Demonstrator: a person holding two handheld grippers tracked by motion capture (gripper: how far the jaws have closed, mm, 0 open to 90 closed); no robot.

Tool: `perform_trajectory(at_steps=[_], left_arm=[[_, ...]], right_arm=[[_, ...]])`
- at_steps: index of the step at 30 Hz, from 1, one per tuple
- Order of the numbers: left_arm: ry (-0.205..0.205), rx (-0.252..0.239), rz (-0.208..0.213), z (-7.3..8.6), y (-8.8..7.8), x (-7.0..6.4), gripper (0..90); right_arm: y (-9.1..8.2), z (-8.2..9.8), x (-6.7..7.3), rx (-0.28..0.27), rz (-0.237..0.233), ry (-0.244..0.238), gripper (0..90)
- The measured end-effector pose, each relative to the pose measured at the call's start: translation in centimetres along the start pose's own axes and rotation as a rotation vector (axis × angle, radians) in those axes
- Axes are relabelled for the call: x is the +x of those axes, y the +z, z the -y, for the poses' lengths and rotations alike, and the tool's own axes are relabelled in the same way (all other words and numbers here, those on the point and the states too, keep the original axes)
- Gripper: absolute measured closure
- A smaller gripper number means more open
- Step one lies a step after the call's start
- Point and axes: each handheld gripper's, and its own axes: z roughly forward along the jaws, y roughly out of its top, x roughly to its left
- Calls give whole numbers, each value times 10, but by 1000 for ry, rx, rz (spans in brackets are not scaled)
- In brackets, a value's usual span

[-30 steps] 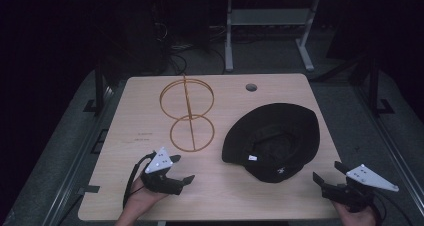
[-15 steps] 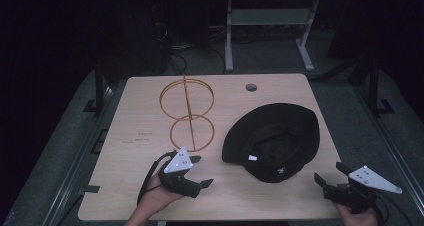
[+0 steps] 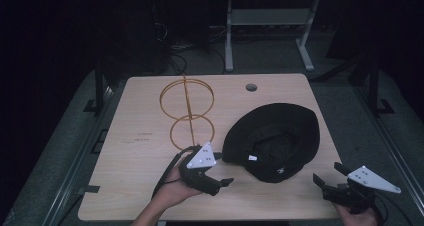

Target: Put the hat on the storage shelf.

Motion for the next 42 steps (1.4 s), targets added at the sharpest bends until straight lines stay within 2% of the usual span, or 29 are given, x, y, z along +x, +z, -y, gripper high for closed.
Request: perform_trajectory(at_steps=[5, 11, 14, 15, 18, 21, 26, 30, 37, 42], left_arm=[[27, 39, 20, -13, 18, 4, 237], [35, 91, 23, -18, 37, 15, 282], [36, 123, 27, -19, 45, 20, 330], [50, 142, 32, -19, 48, 22, 345], [48, 151, 44, -18, 52, 25, 430], [68, 180, 58, -16, 55, 26, 531], [96, 170, 61, -18, 55, 22, 730], [102, 161, 76, -23, 56, 20, 817], [91, 117, 102, -42, 60, 12, 850], [64, 86, 117, -54, 62, 11, 852]], right_arm=[[1, 0, 2, 2, -11, -5, 140], [1, 0, 2, 1, -21, -11, 141], [1, 0, 2, 1, -26, -13, 140], [1, 0, 2, 3, -27, -11, 140], [1, 0, 3, 7, -35, -10, 140], [2, 0, 4, 9, -38, -15, 140], [3, -1, 6, 7, -50, -22, 140], [3, -1, 9, 4, -60, -25, 140], [4, -4, 16, -4, -93, -44, 140], [4, -6, 22, -20, -131, -61, 140]])
